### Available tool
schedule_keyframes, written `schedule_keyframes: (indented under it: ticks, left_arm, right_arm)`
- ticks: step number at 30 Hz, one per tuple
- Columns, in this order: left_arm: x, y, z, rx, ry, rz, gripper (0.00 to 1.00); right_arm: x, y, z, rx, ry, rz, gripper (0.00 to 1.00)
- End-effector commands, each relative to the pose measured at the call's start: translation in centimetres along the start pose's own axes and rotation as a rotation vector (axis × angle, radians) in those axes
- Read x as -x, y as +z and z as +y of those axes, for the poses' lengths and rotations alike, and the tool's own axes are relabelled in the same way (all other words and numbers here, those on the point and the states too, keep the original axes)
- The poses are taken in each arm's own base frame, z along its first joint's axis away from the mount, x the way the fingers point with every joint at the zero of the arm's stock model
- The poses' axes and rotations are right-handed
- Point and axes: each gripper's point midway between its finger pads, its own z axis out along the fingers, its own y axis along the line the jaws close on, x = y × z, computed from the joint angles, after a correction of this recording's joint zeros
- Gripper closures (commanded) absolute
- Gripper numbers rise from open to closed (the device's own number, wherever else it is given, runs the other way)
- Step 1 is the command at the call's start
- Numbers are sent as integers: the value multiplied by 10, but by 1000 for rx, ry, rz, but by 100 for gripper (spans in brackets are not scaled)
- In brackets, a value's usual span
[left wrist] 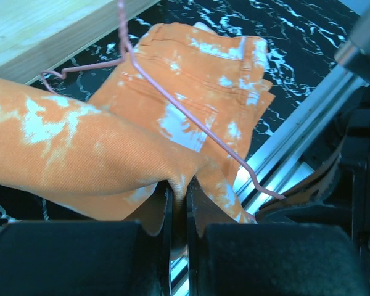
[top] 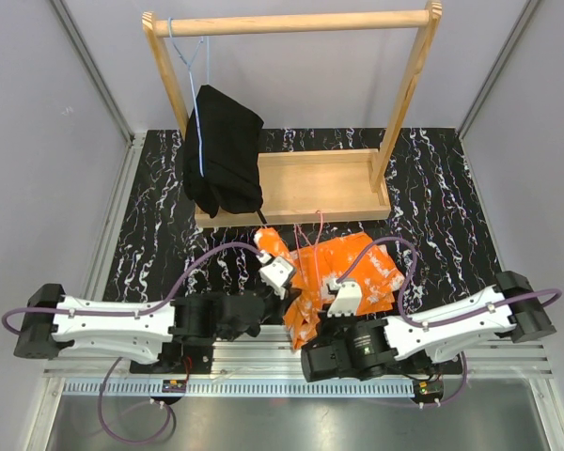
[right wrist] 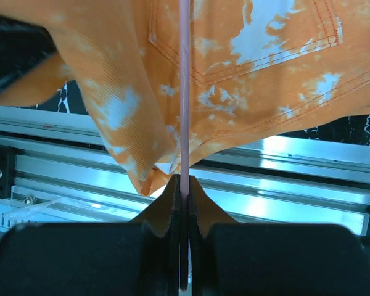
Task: Place the trousers on the hanger
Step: Place trousers on hanger
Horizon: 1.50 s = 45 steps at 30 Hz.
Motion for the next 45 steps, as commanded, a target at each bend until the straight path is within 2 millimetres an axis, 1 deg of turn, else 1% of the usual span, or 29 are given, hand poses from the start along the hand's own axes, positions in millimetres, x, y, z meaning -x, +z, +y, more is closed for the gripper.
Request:
schedule_keyframes:
  ticks: [1, 2, 6, 8, 9, 10, 13, 15, 18, 20, 21, 22, 25, 26, 28, 29, 30, 31, 33, 35, 36, 37, 38, 40, 41, 42, 43, 44, 45]
  left_arm:
    - [36, 8, -41, -155, -51, -122, 100]
    - [30, 12, -43, -160, -45, -112, 100]
    - [18, 23, -59, -223, -63, -117, 100]
    - [6, 30, -64, -237, -60, -92, 100]
    - [7, 32, -68, -249, -70, -102, 100]
    - [1, 33, -71, -265, -68, -91, 100]
    - [-11, 38, -77, -287, -75, -73, 100]
    - [-20, 42, -79, -297, -75, -55, 100]
    - [-36, 45, -81, -314, -85, -26, 100]
    - [-49, 49, -82, -318, -82, 2, 100]
    - [-52, 49, -84, -329, -84, 7, 100]
    - [-61, 53, -84, -321, -76, 30, 100]
    - [-72, 59, -87, -326, -72, 52, 100]
    - [-80, 63, -88, -325, -65, 72, 100]
    - [-81, 66, -95, -348, -76, 77, 100]
    - [-87, 68, -97, -352, -71, 93, 100]
    - [-84, 70, -102, -369, -79, 85, 100]
    - [-90, 73, -103, -369, -72, 99, 100]
    - [-90, 77, -110, -387, -66, 104, 100]
    - [-99, 82, -112, -392, -52, 132, 100]
    - [-102, 84, -114, -406, -51, 143, 100]
    - [-101, 87, -116, -412, -53, 145, 100]
    - [-108, 90, -115, -410, -48, 163, 100]
    - [-111, 91, -111, -399, -54, 169, 100]
    - [-106, 91, -110, -400, -63, 153, 100]
    - [-108, 90, -104, -379, -63, 151, 97]
    - [-101, 89, -102, -371, -70, 132, 93]
    - [-100, 88, -99, -362, -70, 128, 89]
    - [-102, 87, -91, -335, -65, 132, 83]
  right_arm:
    - [16, -7, -1, 50, 42, -45, 100]
    - [17, -8, -3, 48, 33, -44, 100]
    - [19, -11, -4, 55, -9, -38, 100]
    - [16, -10, -5, 49, -22, -33, 100]
    - [15, -9, -6, 45, -32, -30, 100]
    - [12, -9, -5, 48, -38, -21, 100]
    - [7, -5, -11, 31, -60, -10, 100]
    - [4, -4, -20, 11, -70, -9, 100]
    - [7, -6, -30, -8, -69, -12, 100]
    - [12, -9, -33, -4, -63, -19, 100]
    - [15, -10, -35, -9, -70, -26, 100]
    - [18, -10, -36, -6, -70, -35, 100]
    - [24, -14, -38, 13, -71, -43, 100]
    - [25, -14, -38, 23, -63, -44, 100]
    - [23, -13, -39, 32, -75, -38, 100]
    - [22, -13, -39, 37, -75, -36, 100]
    - [21, -13, -37, 48, -72, -32, 100]
    - [18, -11, -38, 50, -94, -26, 100]
    - [15, -10, -35, 68, -94, -20, 100]
    - [11, -7, -36, 70, -122, -15, 100]
    - [9, -7, -31, 89, -118, -13, 100]
    - [7, -6, -32, 93, -143, -10, 100]
    - [6, -5, -30, 96, -145, -8, 100]
    - [4, -4, -31, 93, -146, -2, 100]
    - [2, -4, -32, 86, -149, 3, 100]
    - [1, -3, -34, 81, -147, 6, 100]
    - [-3, -2, -36, 75, -147, 17, 100]
    - [-5, -1, -37, 75, -149, 23, 100]
    - [-8, 0, -35, 84, -139, 29, 100]
